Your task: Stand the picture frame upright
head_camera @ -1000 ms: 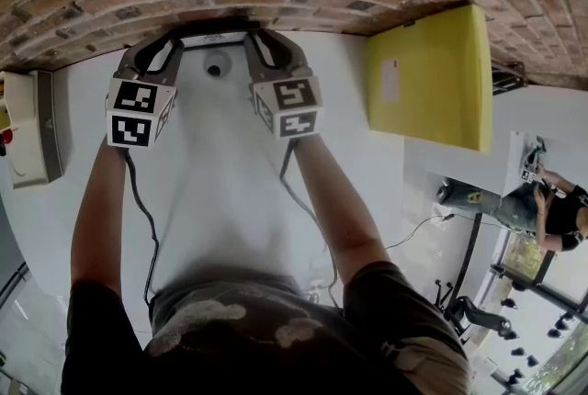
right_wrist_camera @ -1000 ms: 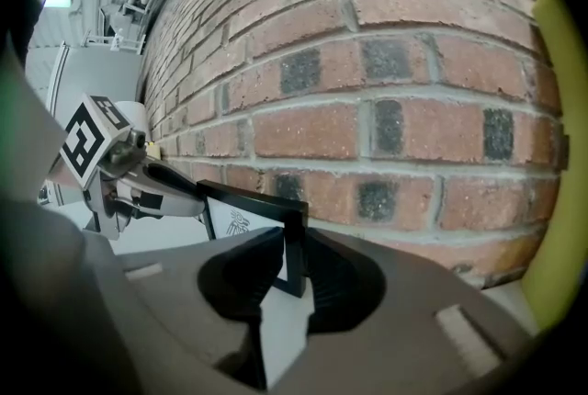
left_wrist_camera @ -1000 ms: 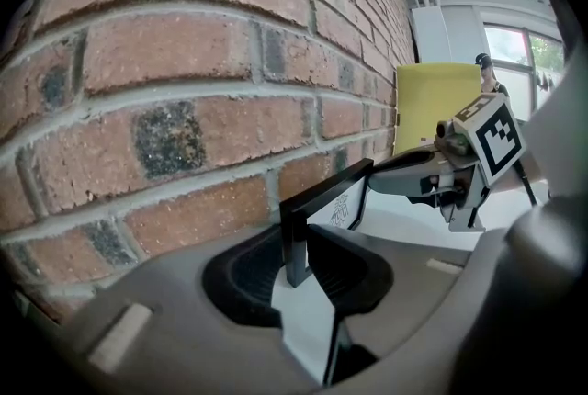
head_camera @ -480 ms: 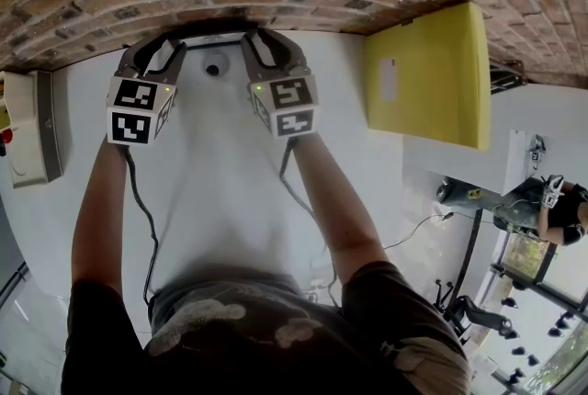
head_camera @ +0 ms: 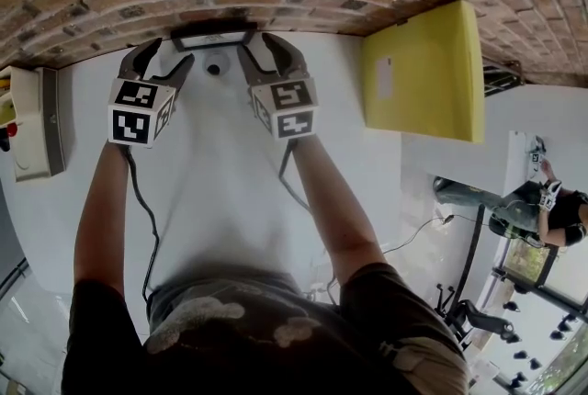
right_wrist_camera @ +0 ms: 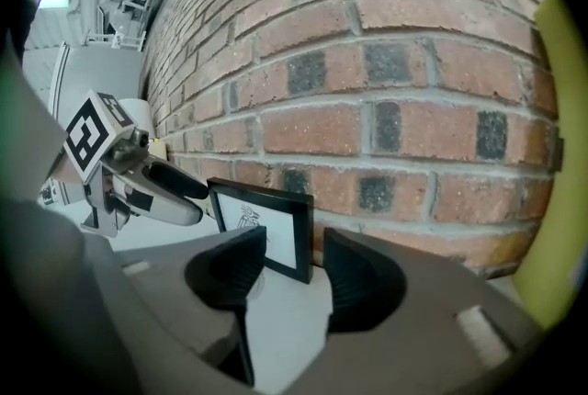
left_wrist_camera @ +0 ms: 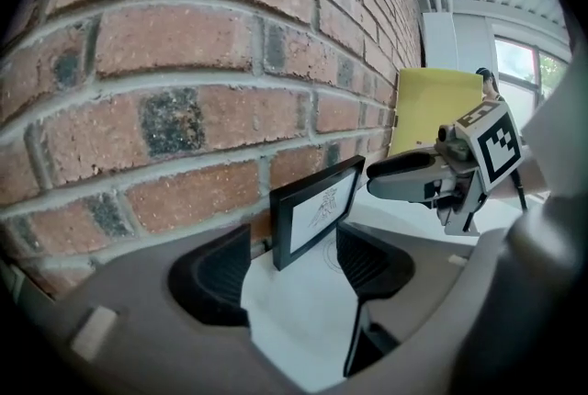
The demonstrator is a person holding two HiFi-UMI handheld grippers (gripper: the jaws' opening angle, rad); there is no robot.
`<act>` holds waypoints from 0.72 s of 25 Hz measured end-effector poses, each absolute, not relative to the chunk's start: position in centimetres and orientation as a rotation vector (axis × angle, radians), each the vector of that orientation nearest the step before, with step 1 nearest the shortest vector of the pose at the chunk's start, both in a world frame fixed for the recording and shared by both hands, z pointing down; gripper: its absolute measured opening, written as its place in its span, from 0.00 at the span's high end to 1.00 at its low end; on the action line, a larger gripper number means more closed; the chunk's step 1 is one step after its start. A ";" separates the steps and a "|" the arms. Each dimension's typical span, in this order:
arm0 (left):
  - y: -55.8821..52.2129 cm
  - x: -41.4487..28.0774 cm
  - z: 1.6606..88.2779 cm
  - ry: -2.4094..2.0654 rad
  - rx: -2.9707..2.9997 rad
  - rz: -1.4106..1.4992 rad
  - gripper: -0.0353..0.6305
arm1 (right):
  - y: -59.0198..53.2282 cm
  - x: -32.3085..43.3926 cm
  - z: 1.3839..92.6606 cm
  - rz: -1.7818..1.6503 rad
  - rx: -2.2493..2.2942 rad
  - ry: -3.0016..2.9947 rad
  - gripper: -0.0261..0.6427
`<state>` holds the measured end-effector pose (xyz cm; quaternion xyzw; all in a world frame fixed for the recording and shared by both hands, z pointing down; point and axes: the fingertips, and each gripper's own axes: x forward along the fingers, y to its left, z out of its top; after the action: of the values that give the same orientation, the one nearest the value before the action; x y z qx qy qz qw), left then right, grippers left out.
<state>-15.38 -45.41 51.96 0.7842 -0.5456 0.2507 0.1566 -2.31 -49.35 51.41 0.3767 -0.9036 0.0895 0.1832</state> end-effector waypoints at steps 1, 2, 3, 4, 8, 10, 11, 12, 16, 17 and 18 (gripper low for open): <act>-45.0 -15.2 51.8 -1.548 2.241 0.710 0.47 | -49.1 -2.3 51.1 0.263 1.057 -2.562 0.65; -44.4 -14.9 51.6 -1.536 2.239 0.701 0.46 | -48.7 -2.2 50.9 0.283 1.051 -2.575 0.63; -43.7 -14.5 51.3 -1.527 2.236 0.690 0.45 | -48.2 -2.0 50.6 0.306 1.048 -2.585 0.61; -42.9 -14.2 51.1 -1.524 2.232 0.680 0.44 | -47.7 -1.7 50.4 0.321 1.047 -2.589 0.61; -39.1 -13.5 50.0 -1.572 2.178 0.643 0.43 | -45.7 -0.6 48.9 0.318 1.055 -2.613 0.61; -37.2 -13.4 49.0 -1.632 2.152 0.629 0.43 | -44.7 -0.2 47.8 0.311 1.061 -2.640 0.61; -36.3 -13.2 48.4 -1.660 2.149 0.624 0.43 | -44.2 0.0 47.2 0.306 1.062 -2.656 0.61; -35.5 -13.0 47.8 -1.686 2.148 0.616 0.44 | -43.7 0.3 46.6 0.300 1.058 -2.672 0.61; -32.4 -12.1 46.0 -1.757 2.131 0.544 0.51 | -41.3 1.1 44.5 0.271 1.034 -2.722 0.63; -31.7 -12.0 45.6 -1.768 2.127 0.526 0.55 | -40.7 1.2 43.9 0.261 1.032 -2.733 0.65; -31.0 -11.9 45.2 -1.781 2.124 0.508 0.58 | -40.1 1.2 43.3 0.248 1.030 -2.744 0.67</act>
<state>-11.95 -30.99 45.19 0.7439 -0.6238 0.1780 0.1607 1.23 -40.07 43.27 0.3484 -0.9283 0.0840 0.0997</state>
